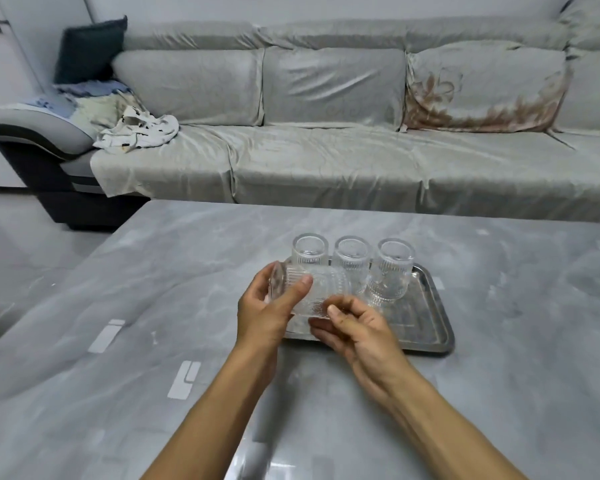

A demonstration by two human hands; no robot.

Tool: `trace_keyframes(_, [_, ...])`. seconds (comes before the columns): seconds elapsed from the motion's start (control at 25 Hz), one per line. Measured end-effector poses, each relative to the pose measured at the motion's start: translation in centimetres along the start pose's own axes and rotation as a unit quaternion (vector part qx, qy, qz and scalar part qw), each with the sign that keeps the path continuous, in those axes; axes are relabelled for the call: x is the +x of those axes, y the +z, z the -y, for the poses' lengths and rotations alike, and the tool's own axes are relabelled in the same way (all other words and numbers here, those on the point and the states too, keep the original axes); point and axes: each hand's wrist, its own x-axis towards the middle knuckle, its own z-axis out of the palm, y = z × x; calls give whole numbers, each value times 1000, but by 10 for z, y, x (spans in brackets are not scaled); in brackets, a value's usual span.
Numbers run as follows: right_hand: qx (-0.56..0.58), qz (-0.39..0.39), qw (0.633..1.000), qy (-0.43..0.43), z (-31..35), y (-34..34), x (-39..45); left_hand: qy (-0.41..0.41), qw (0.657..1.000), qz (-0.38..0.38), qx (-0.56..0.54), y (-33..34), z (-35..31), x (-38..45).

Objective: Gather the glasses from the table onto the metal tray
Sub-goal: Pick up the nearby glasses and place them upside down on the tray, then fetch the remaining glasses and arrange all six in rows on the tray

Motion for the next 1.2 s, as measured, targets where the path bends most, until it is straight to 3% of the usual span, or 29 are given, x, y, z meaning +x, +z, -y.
trace_keyframes(0.12, [-237, -96, 967, -4, -1, -13, 8, 106, 971, -36, 213, 2, -1, 17])
trace_keyframes(0.24, [-288, -139, 947, -34, 5, -25, 13, 180, 917, -40, 355, 5, 7, 30])
trace_keyframes(0.52, [-312, -117, 942, -41, -6, -42, 19, 183, 864, 1, 470, 16, 33, 42])
trace_keyframes(0.6, [-325, -113, 938, -37, -6, -47, 15, 176, 833, -4, 524, 18, 32, 39])
trace_keyframes(0.68, [-339, -112, 933, -36, 2, -48, 9, 221, 806, -2, 550, 23, 27, 29])
trace_keyframes(0.8, [-386, -136, 910, -69, 26, -58, -17, 318, 809, 59, 490, 43, 26, 1])
trace_keyframes(0.88, [-429, -170, 880, -112, 49, -79, -43, 315, 822, 126, 458, 68, 34, -27])
trace_keyframes(0.96, [-500, -210, 827, -150, 74, -112, -70, 283, 816, 191, 466, 106, 43, -50])
trace_keyframes(1.08, [-606, -291, 722, -161, 106, -169, -103, 251, 794, 260, 489, 157, 50, -73])
trace_keyframes(1.2, [-656, -436, 601, -137, 129, -242, -139, 247, 789, 294, 479, 181, 56, -95])
